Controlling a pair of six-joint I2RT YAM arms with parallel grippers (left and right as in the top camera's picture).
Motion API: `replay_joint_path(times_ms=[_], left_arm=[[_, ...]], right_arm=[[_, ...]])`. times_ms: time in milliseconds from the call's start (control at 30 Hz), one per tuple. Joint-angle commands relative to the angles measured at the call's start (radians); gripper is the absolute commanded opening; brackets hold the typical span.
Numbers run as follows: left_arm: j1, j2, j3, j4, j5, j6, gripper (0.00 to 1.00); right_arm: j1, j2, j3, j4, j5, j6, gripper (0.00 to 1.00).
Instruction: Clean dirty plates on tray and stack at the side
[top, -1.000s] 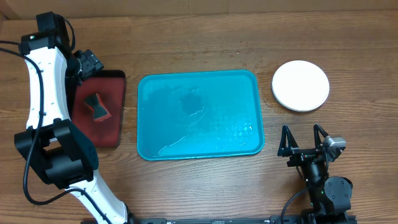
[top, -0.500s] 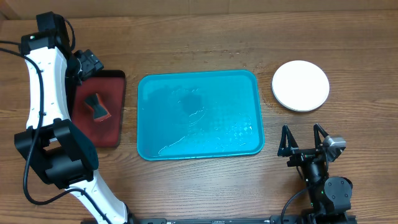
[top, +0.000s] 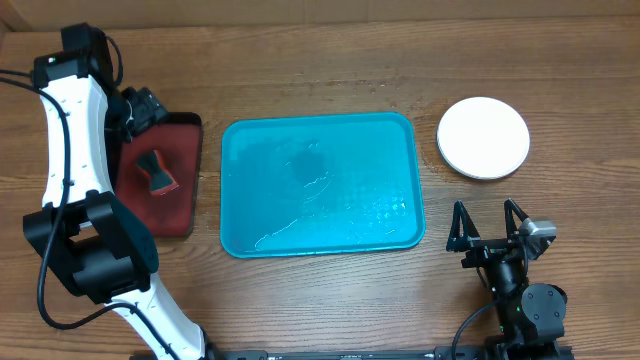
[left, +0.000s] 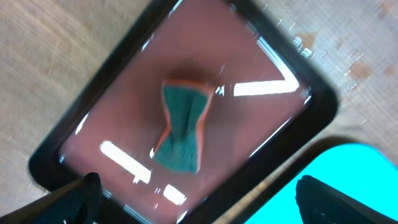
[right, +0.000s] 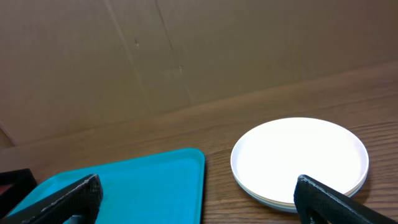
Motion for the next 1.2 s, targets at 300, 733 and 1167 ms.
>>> replay_joint_path(times_ms=[300,733,1167], left_arm=[[-0.003,-0.480,-0.322,0.275,0.101,0.062,1.00],[-0.185,-1.115,-1.078,0.877,0.172,0.305,1.00],[-0.237,-1.644,-1.643,1.315,0.131,0.319,1.00]], right_arm=[[-0.003,-0.011,-0.010,0.007,0.007,-0.006,1.00],[-0.003,-0.011,-0.010,0.007,0.007,-0.006,1.00],[-0.003,-0.011,-0.010,0.007,0.007,-0.005,1.00]])
